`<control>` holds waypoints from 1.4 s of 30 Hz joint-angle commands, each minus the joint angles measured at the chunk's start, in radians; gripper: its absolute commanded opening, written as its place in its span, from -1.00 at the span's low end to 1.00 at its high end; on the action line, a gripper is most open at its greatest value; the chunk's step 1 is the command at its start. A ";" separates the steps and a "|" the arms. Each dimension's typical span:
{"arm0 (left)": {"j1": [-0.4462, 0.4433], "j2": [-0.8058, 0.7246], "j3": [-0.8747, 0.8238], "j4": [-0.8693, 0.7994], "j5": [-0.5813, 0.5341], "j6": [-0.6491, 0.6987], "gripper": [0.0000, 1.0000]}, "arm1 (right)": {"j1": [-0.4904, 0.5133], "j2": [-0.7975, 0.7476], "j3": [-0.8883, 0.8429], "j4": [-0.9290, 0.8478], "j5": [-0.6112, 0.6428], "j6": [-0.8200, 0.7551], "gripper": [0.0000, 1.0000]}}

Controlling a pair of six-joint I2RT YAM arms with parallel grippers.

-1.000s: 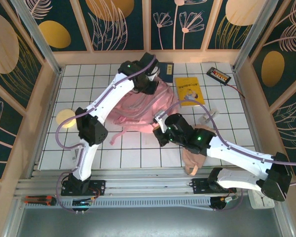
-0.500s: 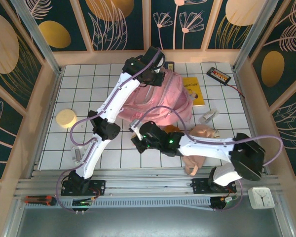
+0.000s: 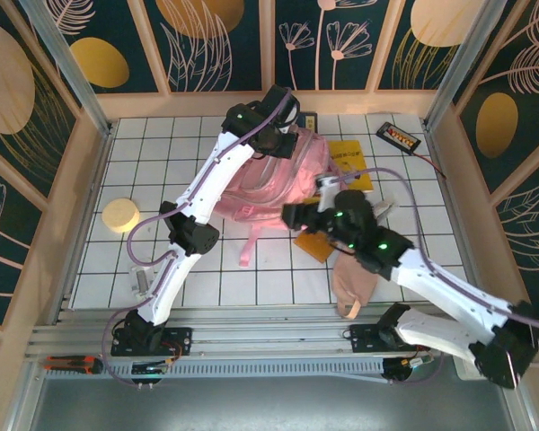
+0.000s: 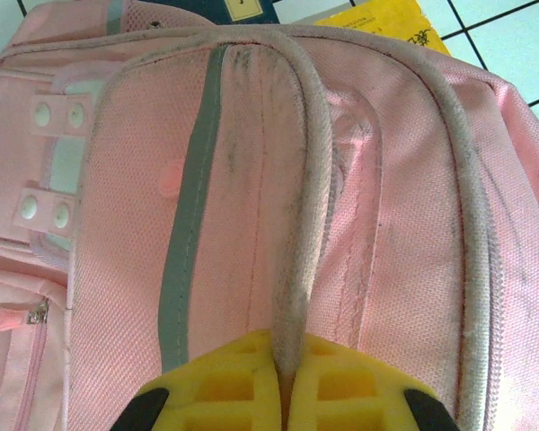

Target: Pack books, pencil case, and school supplies into a backpack

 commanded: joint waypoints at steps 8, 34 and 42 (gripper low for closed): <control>0.000 -0.118 -0.072 -0.044 0.016 -0.042 -1.00 | -0.355 0.158 -0.011 0.013 -0.315 0.015 0.54; -0.001 -0.447 -0.632 0.001 -0.237 -0.059 0.98 | -0.286 0.473 0.139 0.561 -0.617 0.092 -1.00; 0.050 -0.924 -1.261 0.405 0.037 -0.221 0.98 | -0.189 0.455 0.194 0.552 -0.453 0.192 -1.00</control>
